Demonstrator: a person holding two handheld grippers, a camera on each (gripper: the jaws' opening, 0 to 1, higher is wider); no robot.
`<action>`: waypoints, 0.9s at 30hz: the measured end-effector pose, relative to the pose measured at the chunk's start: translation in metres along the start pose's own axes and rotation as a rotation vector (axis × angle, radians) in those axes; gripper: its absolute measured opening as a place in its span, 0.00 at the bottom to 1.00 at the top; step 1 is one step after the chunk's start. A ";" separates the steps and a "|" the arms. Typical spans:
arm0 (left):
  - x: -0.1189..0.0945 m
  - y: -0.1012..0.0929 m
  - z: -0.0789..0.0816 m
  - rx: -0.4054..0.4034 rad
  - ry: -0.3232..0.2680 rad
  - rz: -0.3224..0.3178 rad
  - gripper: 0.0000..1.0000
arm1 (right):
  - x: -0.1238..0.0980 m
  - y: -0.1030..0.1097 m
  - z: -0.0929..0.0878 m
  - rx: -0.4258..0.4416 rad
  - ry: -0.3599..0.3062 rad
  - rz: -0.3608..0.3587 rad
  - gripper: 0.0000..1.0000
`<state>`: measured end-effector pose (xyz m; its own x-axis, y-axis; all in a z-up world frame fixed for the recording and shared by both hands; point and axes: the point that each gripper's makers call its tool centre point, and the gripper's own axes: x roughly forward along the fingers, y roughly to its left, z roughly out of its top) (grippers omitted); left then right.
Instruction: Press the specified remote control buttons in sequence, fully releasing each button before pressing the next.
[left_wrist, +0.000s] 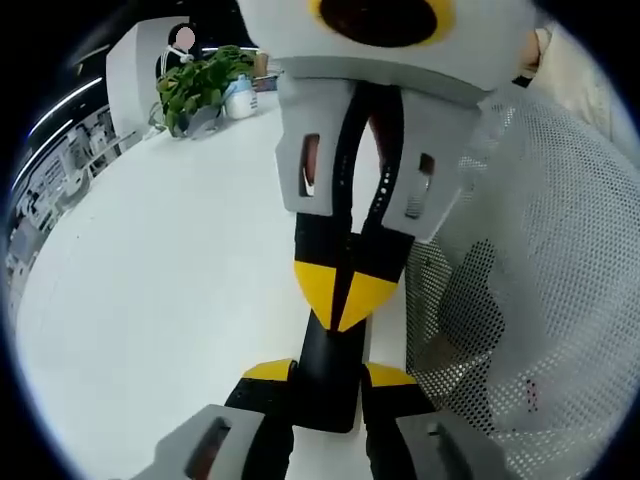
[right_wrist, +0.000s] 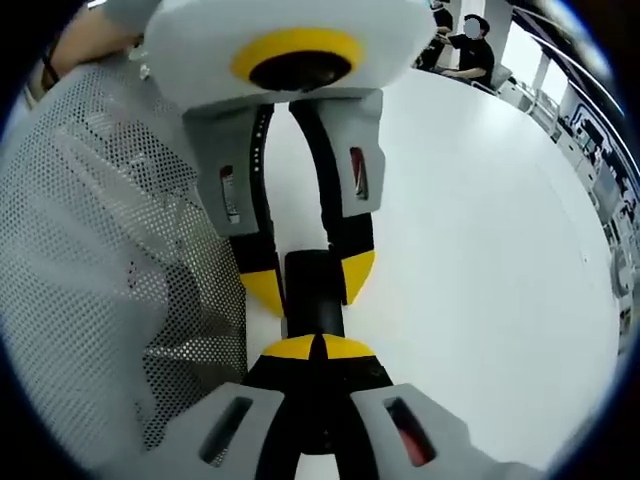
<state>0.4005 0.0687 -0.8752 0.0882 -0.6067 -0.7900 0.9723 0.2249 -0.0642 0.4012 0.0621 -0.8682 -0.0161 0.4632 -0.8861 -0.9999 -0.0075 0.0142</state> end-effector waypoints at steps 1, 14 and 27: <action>0.000 0.000 0.000 -0.004 -0.006 -0.002 0.25 | 0.000 0.000 0.000 0.000 0.002 0.000 0.00; -0.003 0.001 0.004 -0.199 -0.199 -0.034 0.27 | 0.004 -0.001 0.002 0.065 0.094 0.061 0.00; 0.000 -0.002 0.004 -0.076 -0.148 -0.014 0.26 | 0.001 0.000 0.002 0.072 -0.045 -0.022 0.00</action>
<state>0.3994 0.0655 -0.8723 0.1107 -0.7145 -0.6908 0.9549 0.2691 -0.1253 0.4007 0.0647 -0.8684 0.0077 0.5022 -0.8647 -0.9974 0.0658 0.0294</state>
